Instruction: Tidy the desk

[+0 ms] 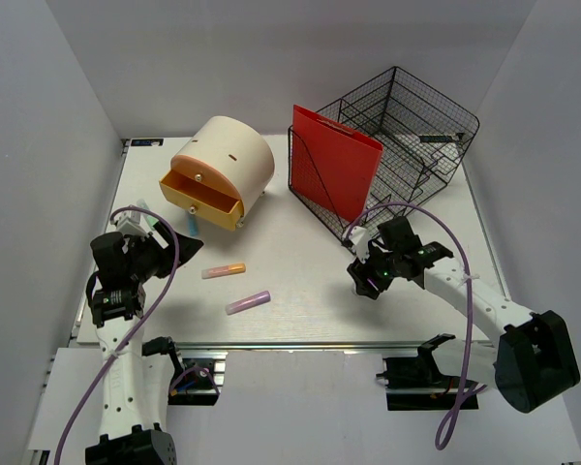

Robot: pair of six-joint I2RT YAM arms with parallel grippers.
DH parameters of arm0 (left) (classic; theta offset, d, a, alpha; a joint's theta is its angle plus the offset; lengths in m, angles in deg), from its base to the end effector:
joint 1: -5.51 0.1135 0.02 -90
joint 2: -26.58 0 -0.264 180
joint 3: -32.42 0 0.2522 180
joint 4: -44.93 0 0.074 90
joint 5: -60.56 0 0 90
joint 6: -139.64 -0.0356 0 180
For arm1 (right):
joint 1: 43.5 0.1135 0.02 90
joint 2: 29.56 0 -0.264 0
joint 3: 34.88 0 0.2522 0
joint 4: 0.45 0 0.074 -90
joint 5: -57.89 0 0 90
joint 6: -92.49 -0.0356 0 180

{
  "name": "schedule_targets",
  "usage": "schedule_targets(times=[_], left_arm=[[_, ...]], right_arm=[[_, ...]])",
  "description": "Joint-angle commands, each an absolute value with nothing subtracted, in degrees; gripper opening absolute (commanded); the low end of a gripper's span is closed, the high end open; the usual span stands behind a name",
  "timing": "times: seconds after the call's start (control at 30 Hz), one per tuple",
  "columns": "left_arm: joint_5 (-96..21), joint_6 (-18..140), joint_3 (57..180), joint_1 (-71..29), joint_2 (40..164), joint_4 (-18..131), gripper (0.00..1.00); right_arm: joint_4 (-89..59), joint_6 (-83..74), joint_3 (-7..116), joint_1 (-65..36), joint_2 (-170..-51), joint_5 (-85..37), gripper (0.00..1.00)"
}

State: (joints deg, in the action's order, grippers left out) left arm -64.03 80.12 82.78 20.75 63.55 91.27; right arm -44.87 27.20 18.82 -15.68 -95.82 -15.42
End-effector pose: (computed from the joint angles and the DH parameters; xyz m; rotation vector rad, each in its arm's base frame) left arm 0.1415 0.0176 0.2745 -0.4896 2.0783 -0.8015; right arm 0.1887 0.1112 0.2097 -1.2264 2.2350 0.3940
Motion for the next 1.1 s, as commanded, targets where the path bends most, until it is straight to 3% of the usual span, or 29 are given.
schedule_targets(times=[0.0, 0.47, 0.9, 1.07], left_arm=[[-64.95, 79.79, 84.5, 20.54, 62.53, 91.21, 0.83], [-65.03, 79.7, 84.67, 20.54, 62.36, 91.3, 0.83], [-64.86, 79.35, 85.02, 20.54, 62.53, 91.56, 0.83], [-64.95, 79.35, 85.11, 20.54, 62.53, 91.47, 0.83]], right_arm=[[-45.06, 28.24, 19.31, -15.9, -95.83, -14.71, 0.6], [-41.2, 28.86, 18.34, -15.64, -96.71, -16.2, 0.5], [-39.09, 28.42, 18.43, -15.64, -98.64, -15.41, 0.51], [-39.26, 29.03, 18.69, -15.63, -98.47, -15.06, 0.39]])
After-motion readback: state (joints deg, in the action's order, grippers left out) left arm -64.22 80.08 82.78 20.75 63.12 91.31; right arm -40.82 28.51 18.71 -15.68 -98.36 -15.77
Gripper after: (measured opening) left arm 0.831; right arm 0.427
